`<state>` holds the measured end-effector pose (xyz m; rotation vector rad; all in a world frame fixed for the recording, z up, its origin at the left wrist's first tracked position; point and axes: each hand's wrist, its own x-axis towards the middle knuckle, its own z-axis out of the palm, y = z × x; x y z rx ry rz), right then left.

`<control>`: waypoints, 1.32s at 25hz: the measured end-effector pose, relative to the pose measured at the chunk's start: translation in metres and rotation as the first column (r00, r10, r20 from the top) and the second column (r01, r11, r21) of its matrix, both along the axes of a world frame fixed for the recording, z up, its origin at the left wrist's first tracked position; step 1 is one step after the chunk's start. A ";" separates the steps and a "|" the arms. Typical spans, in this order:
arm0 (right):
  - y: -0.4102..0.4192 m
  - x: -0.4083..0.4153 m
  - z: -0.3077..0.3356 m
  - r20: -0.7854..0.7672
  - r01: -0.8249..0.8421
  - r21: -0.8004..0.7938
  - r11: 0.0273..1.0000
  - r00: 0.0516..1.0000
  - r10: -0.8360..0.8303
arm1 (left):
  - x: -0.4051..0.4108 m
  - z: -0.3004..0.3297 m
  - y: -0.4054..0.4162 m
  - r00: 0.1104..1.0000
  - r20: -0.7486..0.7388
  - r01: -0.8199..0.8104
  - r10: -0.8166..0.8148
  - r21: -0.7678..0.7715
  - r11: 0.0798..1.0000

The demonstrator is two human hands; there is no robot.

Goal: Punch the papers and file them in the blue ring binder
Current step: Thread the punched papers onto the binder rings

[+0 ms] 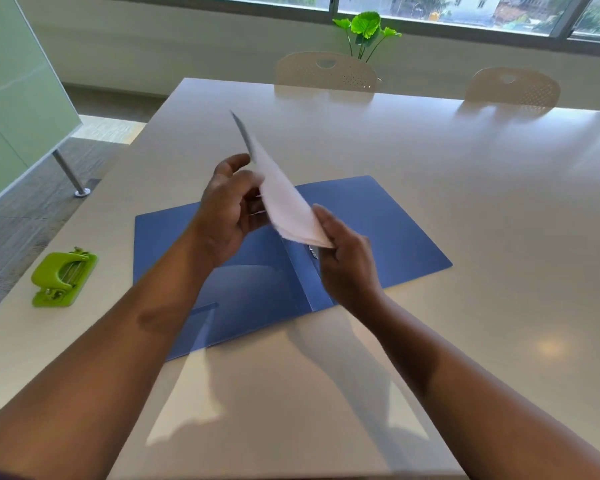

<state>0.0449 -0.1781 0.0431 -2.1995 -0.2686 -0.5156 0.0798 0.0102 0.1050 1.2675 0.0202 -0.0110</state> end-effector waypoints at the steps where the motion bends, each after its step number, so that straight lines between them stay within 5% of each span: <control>1: -0.005 0.005 0.003 -0.048 0.054 0.079 0.995 0.998 -0.051 | 0.000 -0.002 -0.008 0.998 0.021 0.054 -0.054 -0.015 0.998; 5: -0.029 0.020 0.009 -0.234 0.267 0.404 0.875 0.955 -0.184 | 0.005 -0.040 -0.035 0.993 0.115 -0.069 0.038 0.281 0.957; 8: -0.038 0.022 0.008 -0.323 0.339 0.569 0.749 0.930 -0.176 | 0.010 -0.075 -0.053 0.993 0.091 -0.006 -0.076 0.676 0.737; 11: -0.044 0.019 0.006 -0.401 0.403 0.671 0.622 0.903 -0.153 | 0.016 -0.093 -0.065 0.982 0.017 0.082 -0.189 0.860 0.504; 19: -0.051 0.022 -0.003 -0.547 0.556 0.736 0.386 0.825 -0.145 | 0.027 -0.113 -0.068 0.980 -0.006 0.074 -0.201 0.941 0.331; 33: -0.059 0.022 -0.026 -0.507 0.514 0.856 0.065 0.857 -0.099 | 0.025 -0.113 -0.068 0.972 0.038 0.035 -0.234 0.953 0.300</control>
